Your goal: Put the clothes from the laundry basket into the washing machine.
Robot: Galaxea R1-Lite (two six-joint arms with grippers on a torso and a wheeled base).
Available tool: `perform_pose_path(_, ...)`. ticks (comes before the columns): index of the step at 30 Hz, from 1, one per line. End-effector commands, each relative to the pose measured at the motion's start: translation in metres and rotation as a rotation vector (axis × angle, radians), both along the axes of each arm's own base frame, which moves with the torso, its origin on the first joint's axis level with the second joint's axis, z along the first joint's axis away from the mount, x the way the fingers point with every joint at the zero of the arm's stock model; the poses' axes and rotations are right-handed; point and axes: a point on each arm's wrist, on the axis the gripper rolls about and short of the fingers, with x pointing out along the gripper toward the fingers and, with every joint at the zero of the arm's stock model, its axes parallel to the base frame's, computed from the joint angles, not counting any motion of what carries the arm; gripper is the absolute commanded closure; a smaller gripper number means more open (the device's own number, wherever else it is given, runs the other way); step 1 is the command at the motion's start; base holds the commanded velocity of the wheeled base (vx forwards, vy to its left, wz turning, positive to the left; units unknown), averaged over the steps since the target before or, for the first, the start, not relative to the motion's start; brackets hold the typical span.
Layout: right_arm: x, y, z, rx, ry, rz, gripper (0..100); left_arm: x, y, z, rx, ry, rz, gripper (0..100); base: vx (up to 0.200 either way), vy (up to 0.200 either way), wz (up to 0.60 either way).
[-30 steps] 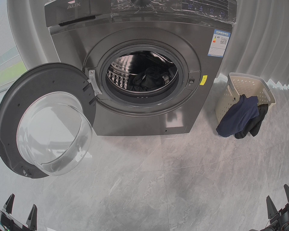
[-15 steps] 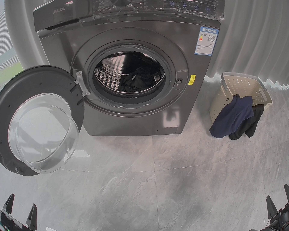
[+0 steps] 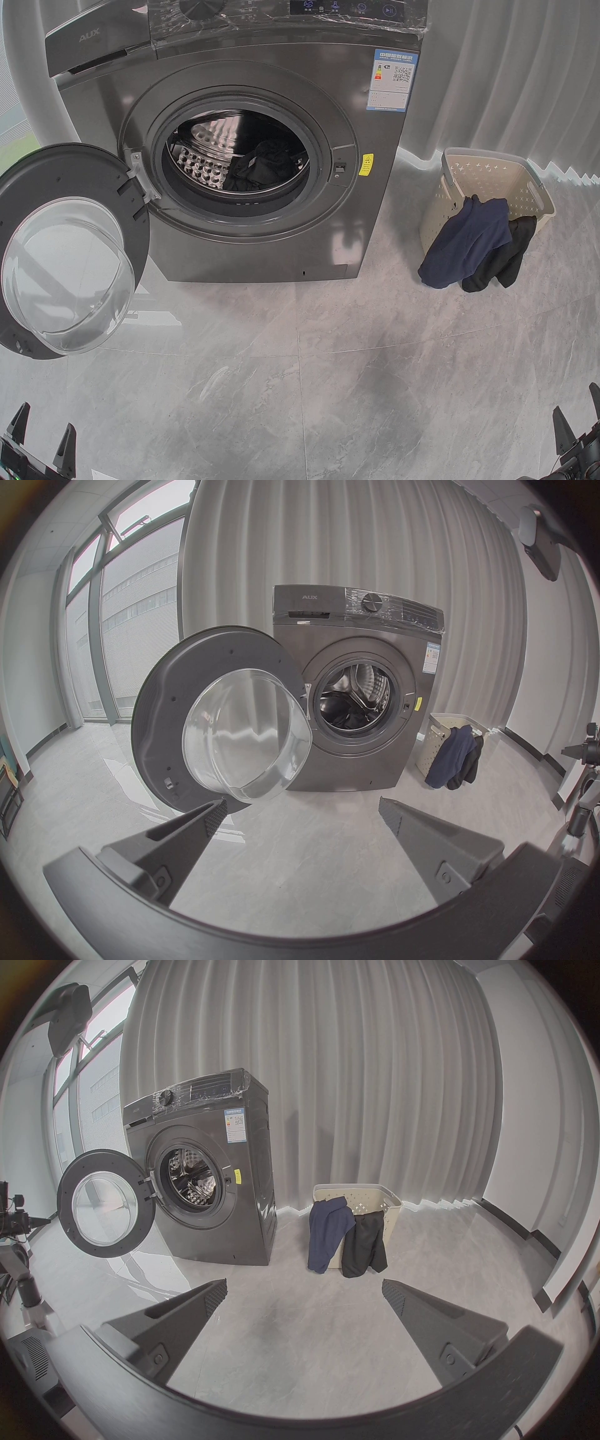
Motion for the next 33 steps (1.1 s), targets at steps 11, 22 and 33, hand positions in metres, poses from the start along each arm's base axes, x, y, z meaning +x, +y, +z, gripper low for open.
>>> perform_pose_path(11,0.0009,0.0000,-0.0046,0.000,0.012,0.001,0,0.0006,0.0000,-0.0050,0.001,0.008,0.000,0,0.000,-0.200,0.00)
perform_pose_path(22,0.0009,0.0000,-0.0046,0.000,0.012,0.001,0,0.0006,0.0000,-0.0052,-0.003,0.009,0.000,0,0.000,-0.127,0.00)
perform_pose_path(33,0.0009,0.0000,-0.0046,0.000,0.012,0.001,0,0.0006,0.0000,-0.0052,-0.009,0.009,0.002,0,0.000,-0.109,0.00)
